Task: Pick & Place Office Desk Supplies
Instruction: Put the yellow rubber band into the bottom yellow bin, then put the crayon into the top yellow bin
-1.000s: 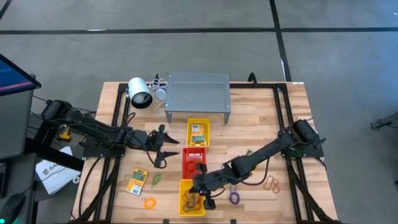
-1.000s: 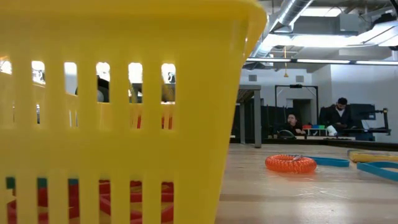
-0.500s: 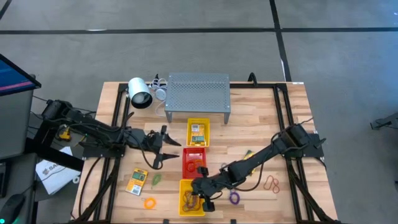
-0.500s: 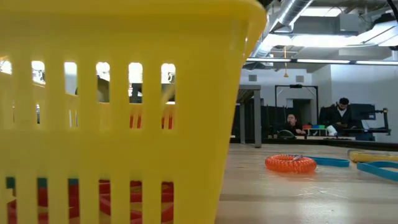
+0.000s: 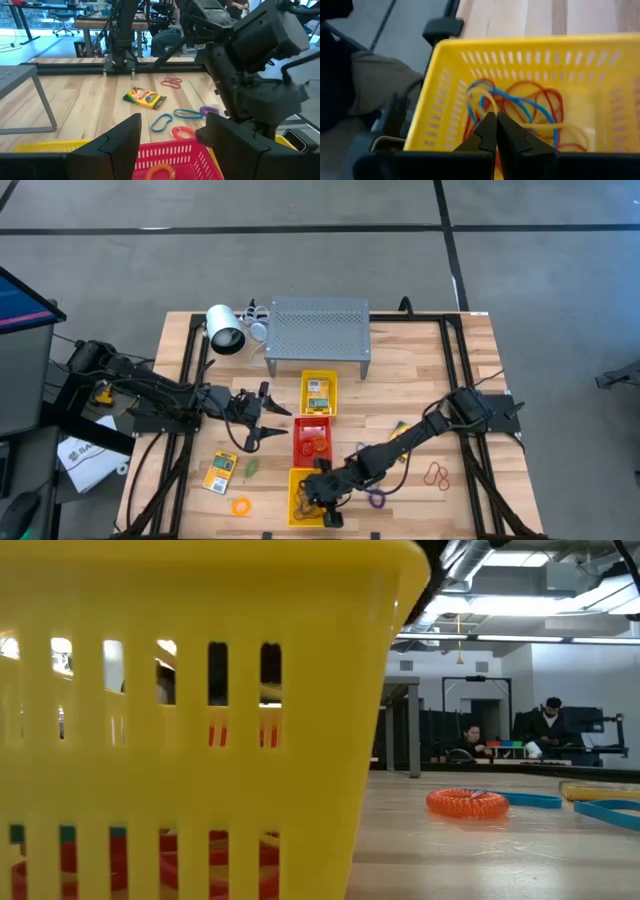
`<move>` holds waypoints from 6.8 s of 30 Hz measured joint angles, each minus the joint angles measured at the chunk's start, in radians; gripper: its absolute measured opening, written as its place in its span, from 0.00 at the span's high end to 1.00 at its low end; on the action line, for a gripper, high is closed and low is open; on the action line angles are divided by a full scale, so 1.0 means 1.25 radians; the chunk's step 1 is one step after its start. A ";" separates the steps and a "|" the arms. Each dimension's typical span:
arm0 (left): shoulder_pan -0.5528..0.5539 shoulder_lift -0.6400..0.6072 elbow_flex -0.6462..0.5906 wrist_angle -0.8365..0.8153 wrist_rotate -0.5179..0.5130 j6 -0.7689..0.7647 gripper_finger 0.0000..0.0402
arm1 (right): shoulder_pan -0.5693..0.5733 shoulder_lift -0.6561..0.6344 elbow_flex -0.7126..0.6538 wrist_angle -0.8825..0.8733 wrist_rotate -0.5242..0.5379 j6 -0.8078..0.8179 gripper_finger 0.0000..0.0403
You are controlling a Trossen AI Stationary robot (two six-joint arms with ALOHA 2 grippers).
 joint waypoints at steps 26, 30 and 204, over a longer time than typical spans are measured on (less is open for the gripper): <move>0.000 0.000 0.000 -0.002 -0.001 0.000 0.46 | -0.036 0.006 0.016 -0.009 -0.066 0.038 0.47; 0.000 0.000 0.000 -0.002 -0.001 0.000 0.46 | -0.042 0.006 0.017 -0.029 -0.066 0.038 0.42; 0.015 -0.345 0.001 -0.291 0.034 -0.086 0.46 | 0.106 0.136 0.174 -1.187 0.128 0.456 0.68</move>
